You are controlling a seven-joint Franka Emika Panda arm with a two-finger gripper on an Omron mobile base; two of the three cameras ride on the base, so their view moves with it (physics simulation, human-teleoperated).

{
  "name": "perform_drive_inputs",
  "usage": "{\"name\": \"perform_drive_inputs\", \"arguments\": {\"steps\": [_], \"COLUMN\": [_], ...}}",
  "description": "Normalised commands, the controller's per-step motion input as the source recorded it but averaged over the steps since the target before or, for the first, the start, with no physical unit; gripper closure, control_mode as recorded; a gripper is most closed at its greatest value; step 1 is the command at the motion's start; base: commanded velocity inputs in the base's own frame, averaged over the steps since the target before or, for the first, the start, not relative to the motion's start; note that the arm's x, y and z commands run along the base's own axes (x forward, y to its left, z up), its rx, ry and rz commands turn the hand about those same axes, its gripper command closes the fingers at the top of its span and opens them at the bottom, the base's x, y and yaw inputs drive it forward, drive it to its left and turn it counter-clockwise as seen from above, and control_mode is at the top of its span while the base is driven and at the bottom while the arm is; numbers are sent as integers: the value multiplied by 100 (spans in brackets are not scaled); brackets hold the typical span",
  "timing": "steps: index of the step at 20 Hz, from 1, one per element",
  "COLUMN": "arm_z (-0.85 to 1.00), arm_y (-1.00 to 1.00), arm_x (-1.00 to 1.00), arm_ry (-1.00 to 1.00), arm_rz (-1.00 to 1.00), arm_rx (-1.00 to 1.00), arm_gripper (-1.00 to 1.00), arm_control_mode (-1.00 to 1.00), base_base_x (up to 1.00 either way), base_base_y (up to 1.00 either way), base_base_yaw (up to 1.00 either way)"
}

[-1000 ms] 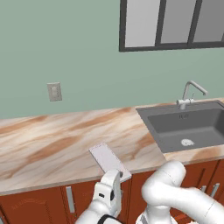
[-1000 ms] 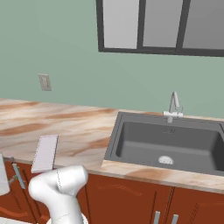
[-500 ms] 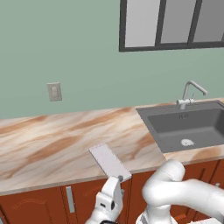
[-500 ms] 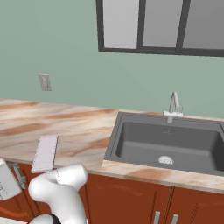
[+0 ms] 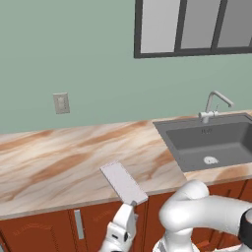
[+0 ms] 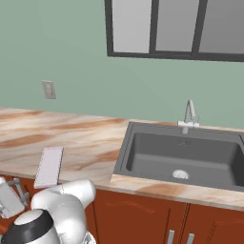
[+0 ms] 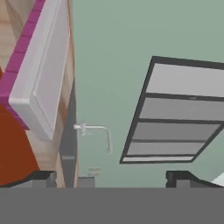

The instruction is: The ice cube tray has been filled with water. Take the tray and place it in the freezer to make ice. Close the freezer door after placing the tray.

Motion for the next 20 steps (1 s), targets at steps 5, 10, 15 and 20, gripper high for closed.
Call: {"name": "perform_drive_inputs", "arguments": {"steps": [5,10,15,20], "arm_z": [0,-10,-9,-12], "arm_y": [2,0,0,0], "arm_x": [1,6,19,29], "arm_ry": [0,0,0,0], "arm_rz": [-2,0,0,0], "arm_rx": [7,11,10,4], "arm_gripper": [-100,-100,-100,-100], "arm_control_mode": [-100,-100,-100,-100], "base_base_x": [0,0,0,0], "base_base_y": [0,0,0,0], "base_base_yaw": [0,0,0,0]}}
